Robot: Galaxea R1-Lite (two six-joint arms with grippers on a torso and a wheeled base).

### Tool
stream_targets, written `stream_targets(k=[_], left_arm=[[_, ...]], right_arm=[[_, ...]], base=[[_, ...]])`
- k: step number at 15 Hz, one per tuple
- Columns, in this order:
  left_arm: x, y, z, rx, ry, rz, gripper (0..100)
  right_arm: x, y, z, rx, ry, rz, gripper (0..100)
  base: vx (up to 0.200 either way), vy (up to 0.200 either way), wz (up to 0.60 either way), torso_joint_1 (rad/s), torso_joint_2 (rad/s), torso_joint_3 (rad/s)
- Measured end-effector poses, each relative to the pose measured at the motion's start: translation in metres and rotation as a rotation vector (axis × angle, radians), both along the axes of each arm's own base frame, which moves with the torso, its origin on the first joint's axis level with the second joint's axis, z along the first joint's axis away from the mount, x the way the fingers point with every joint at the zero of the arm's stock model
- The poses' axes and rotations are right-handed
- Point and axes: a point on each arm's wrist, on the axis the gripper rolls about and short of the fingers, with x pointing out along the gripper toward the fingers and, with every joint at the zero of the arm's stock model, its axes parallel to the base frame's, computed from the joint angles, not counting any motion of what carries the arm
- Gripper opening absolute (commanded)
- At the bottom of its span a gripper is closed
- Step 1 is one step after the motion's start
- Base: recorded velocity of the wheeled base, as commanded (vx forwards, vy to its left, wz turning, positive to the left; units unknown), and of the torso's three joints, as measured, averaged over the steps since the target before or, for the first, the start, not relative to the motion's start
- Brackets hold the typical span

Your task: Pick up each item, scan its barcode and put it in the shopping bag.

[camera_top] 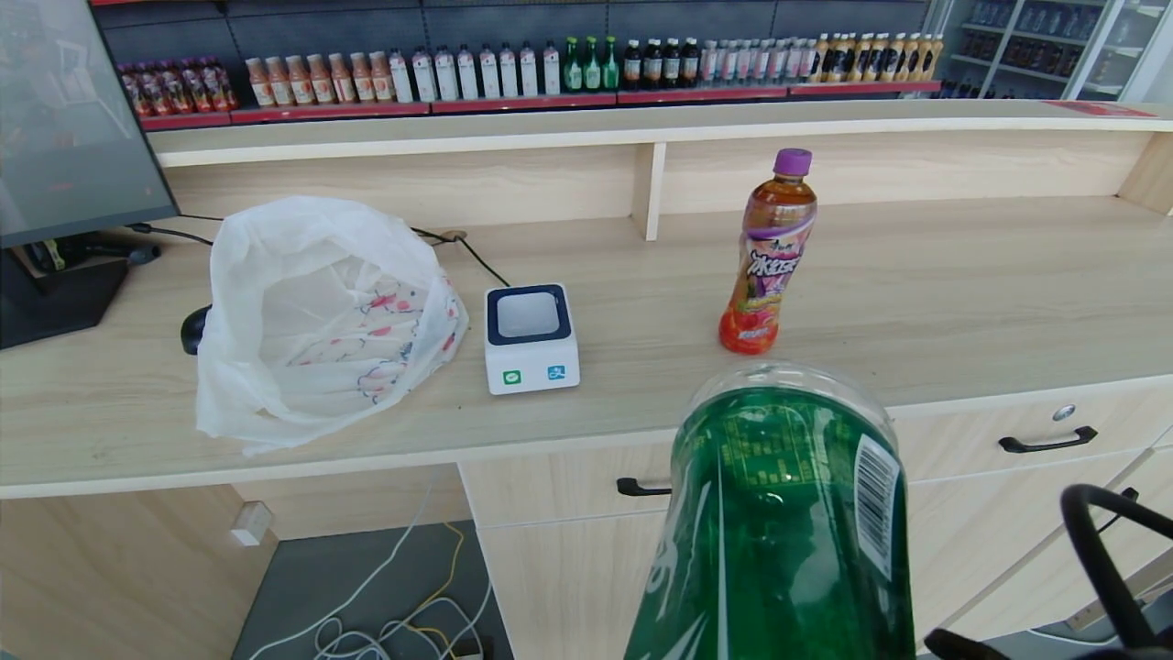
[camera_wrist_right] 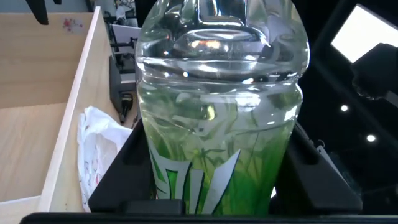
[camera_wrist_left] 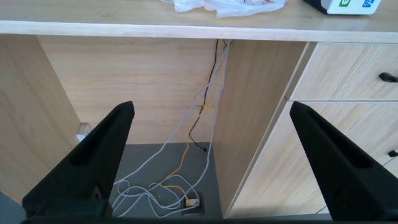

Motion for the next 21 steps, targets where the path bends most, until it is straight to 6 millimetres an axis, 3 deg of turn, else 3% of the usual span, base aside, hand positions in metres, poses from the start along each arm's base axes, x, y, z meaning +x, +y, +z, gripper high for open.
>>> stream_targets(k=[9,21], left_arm=[[0.0,0.0,0.0,0.0,0.0,0.0,100],[0.0,0.0,0.0,0.0,0.0,0.0,100]], right_arm=[[0.003,-0.001,-0.001,-0.005,0.03,0.007,0],[0.007,-0.011,-0.017,-0.03,0.638,0.098,0]], base=[[0.0,0.0,0.0,0.0,0.0,0.0],[0.0,0.0,0.0,0.0,0.0,0.0]])
